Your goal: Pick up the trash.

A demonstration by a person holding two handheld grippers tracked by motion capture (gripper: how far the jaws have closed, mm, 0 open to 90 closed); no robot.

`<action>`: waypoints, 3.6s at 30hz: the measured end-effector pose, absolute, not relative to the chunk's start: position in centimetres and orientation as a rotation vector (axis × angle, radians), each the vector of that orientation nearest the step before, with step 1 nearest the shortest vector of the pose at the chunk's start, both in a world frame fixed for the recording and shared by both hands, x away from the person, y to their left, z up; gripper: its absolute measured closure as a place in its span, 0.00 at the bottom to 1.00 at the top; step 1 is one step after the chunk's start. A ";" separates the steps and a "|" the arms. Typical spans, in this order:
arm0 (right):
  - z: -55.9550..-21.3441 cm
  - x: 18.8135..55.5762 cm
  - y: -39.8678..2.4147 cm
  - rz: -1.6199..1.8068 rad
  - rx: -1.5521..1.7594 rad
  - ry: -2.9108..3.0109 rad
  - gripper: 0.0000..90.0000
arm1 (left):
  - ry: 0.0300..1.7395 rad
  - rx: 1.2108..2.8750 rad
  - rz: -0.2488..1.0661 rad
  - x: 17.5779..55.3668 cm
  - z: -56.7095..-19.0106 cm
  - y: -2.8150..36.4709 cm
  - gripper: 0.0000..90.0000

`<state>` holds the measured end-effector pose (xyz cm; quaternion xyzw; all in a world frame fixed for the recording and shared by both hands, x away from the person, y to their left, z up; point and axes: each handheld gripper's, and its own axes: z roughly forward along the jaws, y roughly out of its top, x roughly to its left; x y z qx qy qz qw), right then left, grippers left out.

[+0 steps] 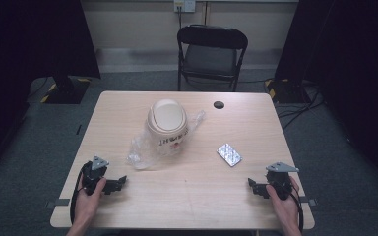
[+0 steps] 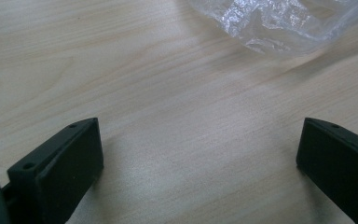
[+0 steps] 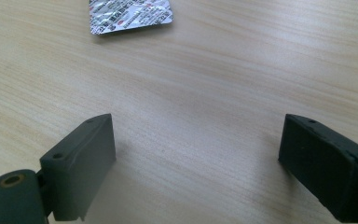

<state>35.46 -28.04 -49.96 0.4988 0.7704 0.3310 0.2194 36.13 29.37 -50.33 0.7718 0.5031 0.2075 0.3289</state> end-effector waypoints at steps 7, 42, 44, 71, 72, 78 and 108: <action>-50.0 35.4 -28.0 0.913 1.390 2.123 0.11 | 1.318 2.018 0.543 36.1 -50.3 29.4 0.00; -44.5 39.4 -19.6 1.139 1.228 2.256 0.18 | 1.310 2.032 0.546 36.1 -50.3 29.4 0.00; -44.2 39.7 -19.2 1.142 1.211 2.267 0.17 | 1.310 2.033 0.546 36.1 -50.3 29.4 0.00; -39.5 44.5 -11.8 1.230 1.057 2.302 0.17 | 1.292 2.038 0.534 36.1 -50.3 29.6 0.00; -39.0 45.1 -11.0 1.233 1.040 2.309 0.17 | 1.291 2.038 0.534 36.1 -50.3 29.6 0.00; -38.0 46.7 -8.7 1.243 1.014 2.306 0.16 | 1.292 2.038 0.534 36.1 -50.3 29.6 0.00; -39.1 52.0 -4.5 1.251 1.068 2.342 0.15 | 1.292 2.037 0.534 36.1 -50.3 29.6 0.00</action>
